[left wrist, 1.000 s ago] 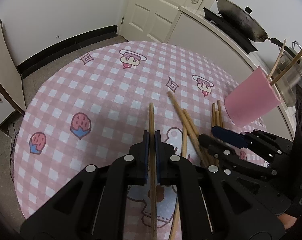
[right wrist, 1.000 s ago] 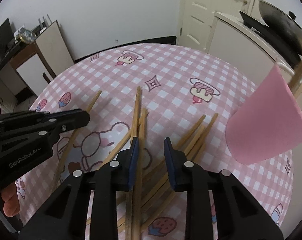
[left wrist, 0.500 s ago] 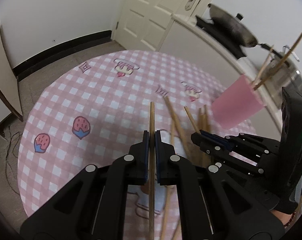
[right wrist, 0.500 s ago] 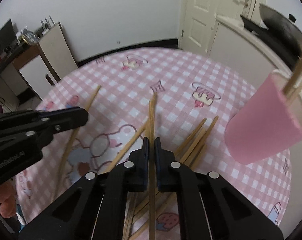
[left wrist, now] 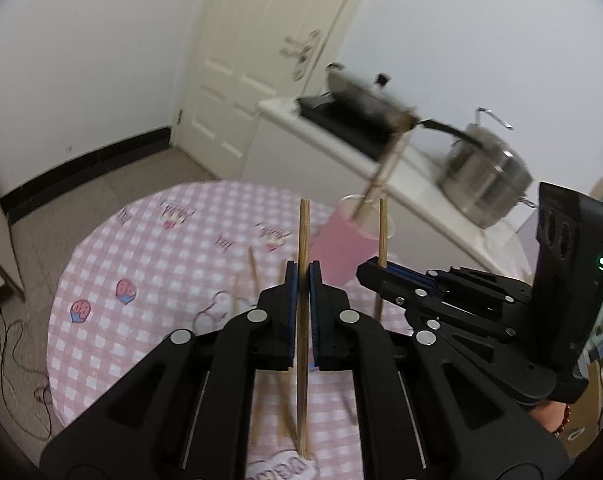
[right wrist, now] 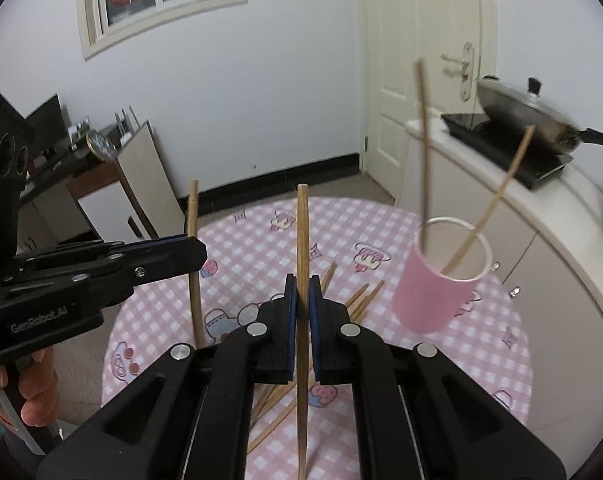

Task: Organize utensils
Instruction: 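Carry both chopsticks to the pink cup and lower them inside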

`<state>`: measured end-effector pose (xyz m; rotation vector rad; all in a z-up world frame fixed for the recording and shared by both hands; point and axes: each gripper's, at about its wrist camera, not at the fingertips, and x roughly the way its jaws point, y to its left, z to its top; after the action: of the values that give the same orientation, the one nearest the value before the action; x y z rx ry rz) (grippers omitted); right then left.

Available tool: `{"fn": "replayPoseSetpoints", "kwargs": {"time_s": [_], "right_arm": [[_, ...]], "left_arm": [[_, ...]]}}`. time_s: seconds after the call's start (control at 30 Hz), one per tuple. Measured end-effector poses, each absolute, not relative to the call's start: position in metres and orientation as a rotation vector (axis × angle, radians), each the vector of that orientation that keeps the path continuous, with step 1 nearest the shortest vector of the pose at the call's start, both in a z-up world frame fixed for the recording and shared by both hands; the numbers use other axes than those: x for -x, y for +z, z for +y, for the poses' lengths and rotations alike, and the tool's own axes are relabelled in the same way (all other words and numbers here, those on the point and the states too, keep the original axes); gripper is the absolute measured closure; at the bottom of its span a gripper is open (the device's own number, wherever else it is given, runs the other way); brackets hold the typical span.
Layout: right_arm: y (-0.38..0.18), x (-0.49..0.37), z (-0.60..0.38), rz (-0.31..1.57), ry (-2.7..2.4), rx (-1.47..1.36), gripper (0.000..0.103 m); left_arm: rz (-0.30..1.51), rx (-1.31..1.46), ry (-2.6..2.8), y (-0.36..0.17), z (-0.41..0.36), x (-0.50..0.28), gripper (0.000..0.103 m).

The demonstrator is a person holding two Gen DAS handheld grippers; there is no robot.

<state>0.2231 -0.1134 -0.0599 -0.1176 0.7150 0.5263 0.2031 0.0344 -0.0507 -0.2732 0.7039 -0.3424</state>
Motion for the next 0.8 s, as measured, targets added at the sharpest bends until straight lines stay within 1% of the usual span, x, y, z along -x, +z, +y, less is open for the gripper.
{"fn": "replayPoseSetpoints", "kwargs": {"time_s": [0.37,0.8], "right_arm": [[-0.014,-0.193,-0.172,0.565,0.467,0.06,0.098],[0.029,-0.218,-0.211,0.387,0.364,0.005,0.098]], "left_arm": [[0.507,0.231,-0.39,0.005,-0.008,-0.169,0.097],[0.273,0.235,-0.335,0.053,-0.051,-0.205,0.097]]}}
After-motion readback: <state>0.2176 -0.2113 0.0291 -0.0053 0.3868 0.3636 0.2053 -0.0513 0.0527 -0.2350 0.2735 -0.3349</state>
